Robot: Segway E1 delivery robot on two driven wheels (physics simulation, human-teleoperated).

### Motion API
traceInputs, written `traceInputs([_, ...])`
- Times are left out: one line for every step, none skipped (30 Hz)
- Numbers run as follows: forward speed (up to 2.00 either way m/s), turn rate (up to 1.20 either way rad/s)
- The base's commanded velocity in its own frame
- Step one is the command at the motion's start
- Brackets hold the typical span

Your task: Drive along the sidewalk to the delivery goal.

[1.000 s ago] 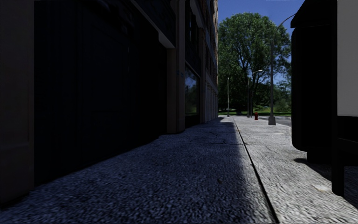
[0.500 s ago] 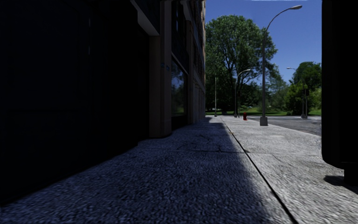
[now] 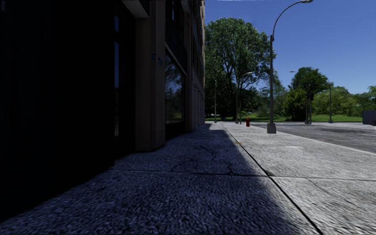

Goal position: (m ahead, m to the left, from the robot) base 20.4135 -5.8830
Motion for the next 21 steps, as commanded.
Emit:
traceInputs([2.0,-0.28])
traceInputs([2.0,-0.28])
traceInputs([2.0,-0.28])
traceInputs([2.0,-0.28])
traceInputs([2.0,-0.28])
traceInputs([2.0,-0.28])
traceInputs([2.0,-0.28])
traceInputs([2.0,-0.28])
traceInputs([2.0,-0.28])
traceInputs([2.0,-0.28])
traceInputs([2.0,-0.28])
traceInputs([2.0,-0.28])
traceInputs([2.0,-0.28])
traceInputs([2.0,-0.28])
traceInputs([2.0,-0.28])
traceInputs([2.0,-0.28])
traceInputs([2.0,-0.28])
traceInputs([2.0,-0.28])
traceInputs([2.0,-0.28])
traceInputs([2.0,-0.28])
traceInputs([2.0,-0.28])
